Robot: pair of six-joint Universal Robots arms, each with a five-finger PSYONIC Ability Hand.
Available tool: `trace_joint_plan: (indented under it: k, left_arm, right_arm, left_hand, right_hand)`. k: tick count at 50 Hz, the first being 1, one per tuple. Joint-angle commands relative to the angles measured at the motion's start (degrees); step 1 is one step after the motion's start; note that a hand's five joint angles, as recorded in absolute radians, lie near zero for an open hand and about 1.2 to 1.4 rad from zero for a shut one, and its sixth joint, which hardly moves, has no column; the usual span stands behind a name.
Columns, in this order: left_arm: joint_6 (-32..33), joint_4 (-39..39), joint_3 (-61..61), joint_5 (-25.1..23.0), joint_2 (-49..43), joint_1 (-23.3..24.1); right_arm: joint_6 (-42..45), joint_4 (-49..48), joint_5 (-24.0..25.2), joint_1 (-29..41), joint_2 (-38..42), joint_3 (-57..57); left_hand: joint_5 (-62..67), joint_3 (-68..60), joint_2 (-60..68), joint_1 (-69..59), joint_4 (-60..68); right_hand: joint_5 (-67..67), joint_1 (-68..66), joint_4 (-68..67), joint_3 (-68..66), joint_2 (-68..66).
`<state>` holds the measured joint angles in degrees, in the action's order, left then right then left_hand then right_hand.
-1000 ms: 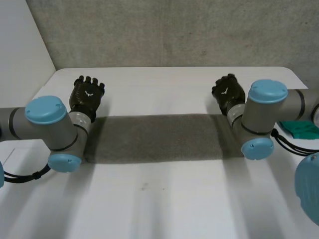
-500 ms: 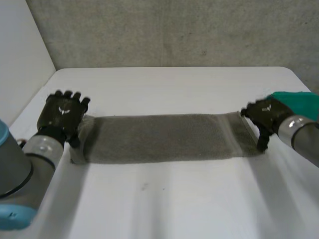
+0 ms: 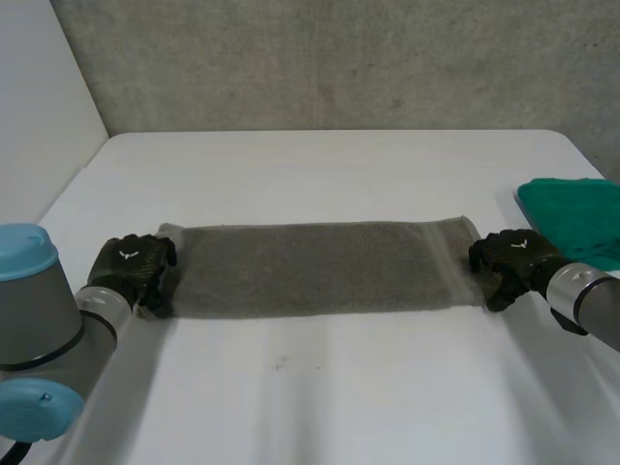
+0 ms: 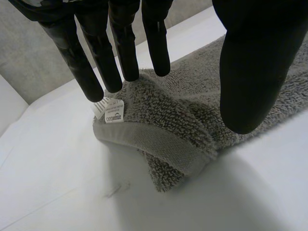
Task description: Fold the laundry.
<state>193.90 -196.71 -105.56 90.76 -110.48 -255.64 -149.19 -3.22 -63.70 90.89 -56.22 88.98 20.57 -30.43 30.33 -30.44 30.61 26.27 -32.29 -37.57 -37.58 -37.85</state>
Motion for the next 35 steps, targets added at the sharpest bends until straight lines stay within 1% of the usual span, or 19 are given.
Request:
trace_joint_plan:
  k: [1, 2, 6, 8, 13, 15, 17, 18, 22, 24, 25, 29, 35]
  left_arm:
    - [0.42, -0.96, 0.01, 0.03, -1.40, -0.04]
    - [0.60, -0.96, 0.09, 0.03, -1.57, -0.04]
    - [2.61, -2.10, 0.18, 0.12, -2.45, -0.12]
    - [4.72, -4.03, 0.01, 0.82, -2.81, -0.39]
    - [9.82, -8.07, -0.26, 4.77, -3.60, -1.62]
    - [11.92, -8.60, -0.43, 5.91, -3.86, -2.32]
    - [12.90, -8.61, -0.61, 6.01, -3.86, -2.59]
    - [13.16, -8.61, -0.61, 6.01, -3.95, -2.59]
    - [13.52, -8.61, -1.13, 5.22, -3.86, -2.15]
    - [13.61, -8.34, -1.22, 4.78, -3.77, -1.97]
    - [13.61, -8.34, -1.22, 4.43, -3.60, -1.71]
    - [13.69, -8.17, -1.22, 4.16, -3.33, -1.53]
    - [14.31, -8.17, -0.78, 4.16, -2.02, -2.41]
  right_arm:
    - [0.31, -0.47, -0.64, 0.25, 1.37, -1.26]
    - [0.31, -0.47, -0.90, 0.25, 1.37, -1.35]
    - [0.22, -0.65, -1.52, -0.02, 0.32, -0.74]
    - [0.39, -0.65, -1.69, -0.02, -0.29, -0.30]
    - [0.84, -0.91, -2.75, -0.80, -1.96, 0.93]
    - [0.84, -0.82, -2.75, -1.95, -2.76, 1.28]
    - [1.01, -0.82, -2.75, -2.30, -3.02, 1.55]
    - [1.01, -0.82, -2.75, -2.47, -3.11, 1.81]
    - [1.19, -0.82, -3.01, -2.48, -3.11, 1.99]
    - [1.19, -0.82, -3.01, -2.56, -3.11, 1.99]
    - [1.19, -0.82, -3.01, -2.56, -3.11, 1.99]
    - [1.19, -0.82, -3.27, -2.48, -3.11, 1.72]
    - [2.68, -0.30, -4.50, -2.83, -3.29, 1.11]
  left_hand:
    - [6.39, -6.53, 6.63, -6.52, 6.35]
    - [6.39, -6.53, 6.63, -6.52, 6.35]
    - [6.39, -6.53, 6.63, -6.52, 6.35]
    - [6.39, -6.53, 6.63, -6.52, 6.35]
    - [6.39, -6.53, 6.63, -6.52, 6.35]
    - [6.39, -6.53, 6.63, -6.52, 6.35]
    - [7.73, -7.86, 7.97, -7.86, 7.69]
    - [9.40, -9.54, 9.64, -9.53, 9.36]
    - [23.17, -23.31, 23.41, -23.30, 23.14]
    - [26.22, -26.36, 26.46, -26.35, 26.19]
    - [31.90, -32.04, 32.14, -32.03, 31.86]
    - [43.20, -43.33, 43.44, -43.33, 43.16]
    - [44.91, -45.05, 45.15, -45.04, 44.87]
  right_hand:
    - [41.52, -45.50, -40.22, -40.21, -39.94]
    - [43.71, -47.69, -42.41, -42.39, -42.13]
    - [43.73, -47.71, -42.43, -42.42, -42.15]
    - [43.73, -47.71, -42.43, -42.42, -42.15]
    - [43.73, -47.71, -42.43, -42.42, -42.15]
    - [43.73, -47.71, -42.43, -42.42, -42.15]
    - [43.73, -47.71, -42.43, -42.42, -42.15]
    - [43.73, -47.71, -42.43, -42.42, -42.15]
    - [43.73, -47.71, -42.43, -42.42, -42.15]
    - [43.73, -47.71, -42.43, -42.42, -42.15]
    - [43.73, -47.71, -42.43, -42.42, -42.15]
    - [43.73, -47.71, -42.43, -42.42, -42.15]
    - [43.73, -47.71, -42.43, -42.42, -42.15]
